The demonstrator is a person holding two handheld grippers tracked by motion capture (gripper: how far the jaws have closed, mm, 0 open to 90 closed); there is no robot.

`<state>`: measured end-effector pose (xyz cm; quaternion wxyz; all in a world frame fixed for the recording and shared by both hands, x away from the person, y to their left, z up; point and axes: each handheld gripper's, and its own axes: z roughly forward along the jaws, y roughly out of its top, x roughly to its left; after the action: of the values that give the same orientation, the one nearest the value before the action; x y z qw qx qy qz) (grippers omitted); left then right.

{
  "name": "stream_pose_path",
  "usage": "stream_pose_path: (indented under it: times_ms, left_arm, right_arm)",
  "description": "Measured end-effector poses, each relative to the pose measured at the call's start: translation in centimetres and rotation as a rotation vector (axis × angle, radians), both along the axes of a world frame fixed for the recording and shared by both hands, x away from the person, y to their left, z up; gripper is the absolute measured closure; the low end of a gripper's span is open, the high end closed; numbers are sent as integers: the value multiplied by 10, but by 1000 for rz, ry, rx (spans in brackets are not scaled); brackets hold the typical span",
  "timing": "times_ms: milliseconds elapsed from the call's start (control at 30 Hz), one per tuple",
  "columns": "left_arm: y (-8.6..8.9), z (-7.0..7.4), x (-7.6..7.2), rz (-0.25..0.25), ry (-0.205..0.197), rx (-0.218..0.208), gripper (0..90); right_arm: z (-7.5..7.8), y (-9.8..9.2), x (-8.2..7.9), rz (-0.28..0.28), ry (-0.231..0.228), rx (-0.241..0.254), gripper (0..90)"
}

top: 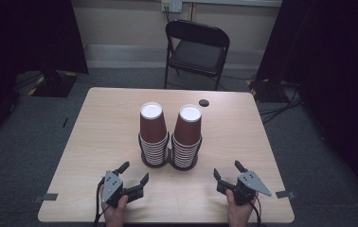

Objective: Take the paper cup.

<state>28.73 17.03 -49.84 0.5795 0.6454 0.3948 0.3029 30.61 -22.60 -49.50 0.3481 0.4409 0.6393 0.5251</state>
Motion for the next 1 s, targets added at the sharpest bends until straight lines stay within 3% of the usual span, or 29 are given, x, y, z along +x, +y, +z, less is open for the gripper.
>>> stream_pose_path:
  times_ms: [100,167,233,467,600,667,867,1000]
  left_arm:
    - [0,0,0,-3,-3,4,156]
    - [-1,0,0,-7,-6,16,156]
    - [0,0,0,-16,-9,9,156]
    - [0,0,-1,-22,-12,1,158]
    - [0,0,-1,-24,-23,4,161]
    - [1,0,-1,-23,-21,-1,160]
    - [1,0,1,-33,-6,3,163]
    - [0,0,1,-34,1,-2,163]
  right_arm:
    - [0,0,0,5,-2,1,129]
    - [0,4,1,5,10,-41,145]
    - [0,4,0,5,4,-35,194]
    - [1,14,3,35,38,-40,155]
    - [3,24,3,46,14,-23,140]
    - [4,28,2,49,3,-23,215]
    - [11,31,4,90,-15,19,236]
    - [18,34,5,109,-33,9,254]
